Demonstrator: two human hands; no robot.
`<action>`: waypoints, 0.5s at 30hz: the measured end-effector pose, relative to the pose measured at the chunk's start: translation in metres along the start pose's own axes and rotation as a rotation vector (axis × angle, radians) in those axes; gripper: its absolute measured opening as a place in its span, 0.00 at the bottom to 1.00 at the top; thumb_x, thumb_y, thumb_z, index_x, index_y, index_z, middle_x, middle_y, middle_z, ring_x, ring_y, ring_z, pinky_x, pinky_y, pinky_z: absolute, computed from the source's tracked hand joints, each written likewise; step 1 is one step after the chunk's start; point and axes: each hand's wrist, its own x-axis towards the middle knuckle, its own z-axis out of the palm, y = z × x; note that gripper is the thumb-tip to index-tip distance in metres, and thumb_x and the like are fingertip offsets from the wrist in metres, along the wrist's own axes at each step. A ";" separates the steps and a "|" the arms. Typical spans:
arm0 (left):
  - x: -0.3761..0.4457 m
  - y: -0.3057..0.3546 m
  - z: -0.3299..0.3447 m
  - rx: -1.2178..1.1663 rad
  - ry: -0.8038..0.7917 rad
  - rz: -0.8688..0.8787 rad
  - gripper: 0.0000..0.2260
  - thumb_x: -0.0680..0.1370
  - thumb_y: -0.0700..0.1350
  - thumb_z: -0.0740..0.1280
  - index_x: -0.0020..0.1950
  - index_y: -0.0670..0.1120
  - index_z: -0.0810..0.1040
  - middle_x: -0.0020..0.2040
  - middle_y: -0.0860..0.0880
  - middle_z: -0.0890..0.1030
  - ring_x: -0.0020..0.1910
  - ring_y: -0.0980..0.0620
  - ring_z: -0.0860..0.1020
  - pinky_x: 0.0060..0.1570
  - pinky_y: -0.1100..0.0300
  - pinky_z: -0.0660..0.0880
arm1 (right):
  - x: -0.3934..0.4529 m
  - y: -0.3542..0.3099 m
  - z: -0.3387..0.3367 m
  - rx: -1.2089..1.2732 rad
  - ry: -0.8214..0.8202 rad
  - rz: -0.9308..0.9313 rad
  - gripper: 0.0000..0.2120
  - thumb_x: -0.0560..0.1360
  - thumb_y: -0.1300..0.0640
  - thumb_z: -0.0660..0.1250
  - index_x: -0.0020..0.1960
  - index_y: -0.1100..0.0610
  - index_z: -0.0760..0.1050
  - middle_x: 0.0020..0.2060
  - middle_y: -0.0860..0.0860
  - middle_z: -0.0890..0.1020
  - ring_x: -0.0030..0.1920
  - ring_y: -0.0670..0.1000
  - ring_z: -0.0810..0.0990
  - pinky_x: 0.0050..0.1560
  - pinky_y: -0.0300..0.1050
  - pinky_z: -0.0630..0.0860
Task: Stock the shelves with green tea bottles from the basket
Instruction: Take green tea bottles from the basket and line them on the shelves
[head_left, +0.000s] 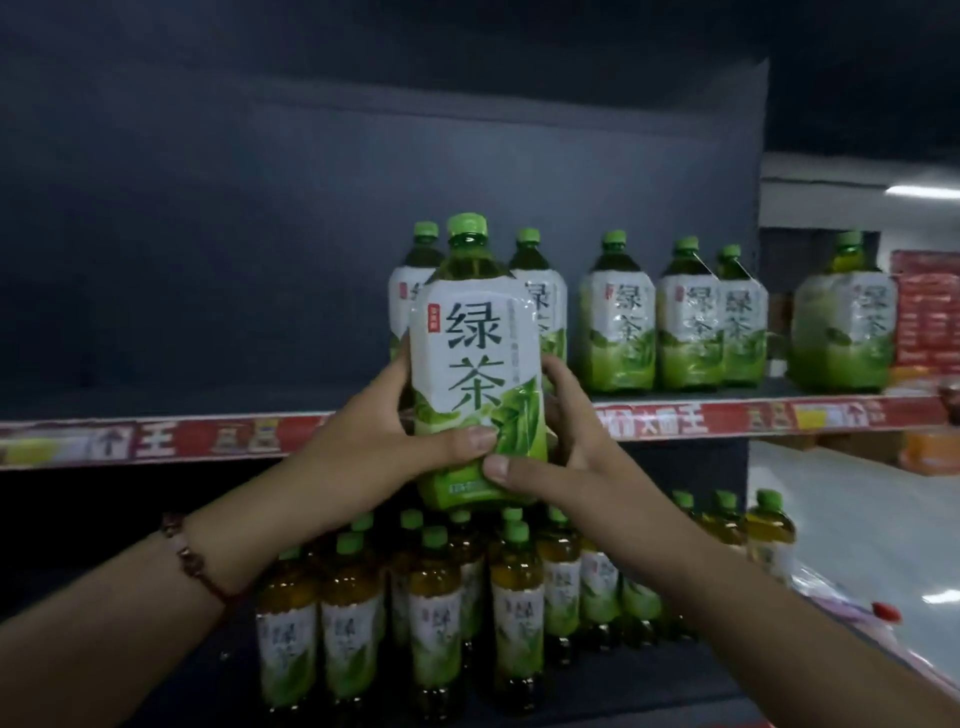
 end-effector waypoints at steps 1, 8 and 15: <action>0.001 -0.001 -0.013 0.016 0.029 0.002 0.36 0.67 0.54 0.80 0.71 0.62 0.68 0.59 0.63 0.82 0.58 0.63 0.80 0.60 0.57 0.77 | 0.013 -0.002 0.008 -0.015 -0.022 -0.015 0.34 0.75 0.66 0.71 0.65 0.33 0.62 0.59 0.33 0.78 0.61 0.37 0.78 0.56 0.35 0.77; 0.023 -0.017 -0.091 0.145 0.218 0.042 0.42 0.67 0.53 0.79 0.76 0.63 0.62 0.60 0.63 0.81 0.58 0.62 0.80 0.60 0.55 0.77 | 0.106 -0.004 0.058 -0.071 -0.092 -0.083 0.40 0.76 0.68 0.69 0.78 0.45 0.55 0.68 0.45 0.76 0.66 0.43 0.77 0.66 0.42 0.75; 0.065 -0.060 -0.145 0.196 0.285 -0.021 0.50 0.68 0.47 0.80 0.81 0.59 0.51 0.63 0.61 0.79 0.58 0.64 0.79 0.60 0.61 0.75 | 0.180 0.016 0.100 -0.285 0.021 -0.047 0.35 0.70 0.62 0.74 0.72 0.45 0.65 0.61 0.45 0.81 0.61 0.46 0.79 0.65 0.49 0.75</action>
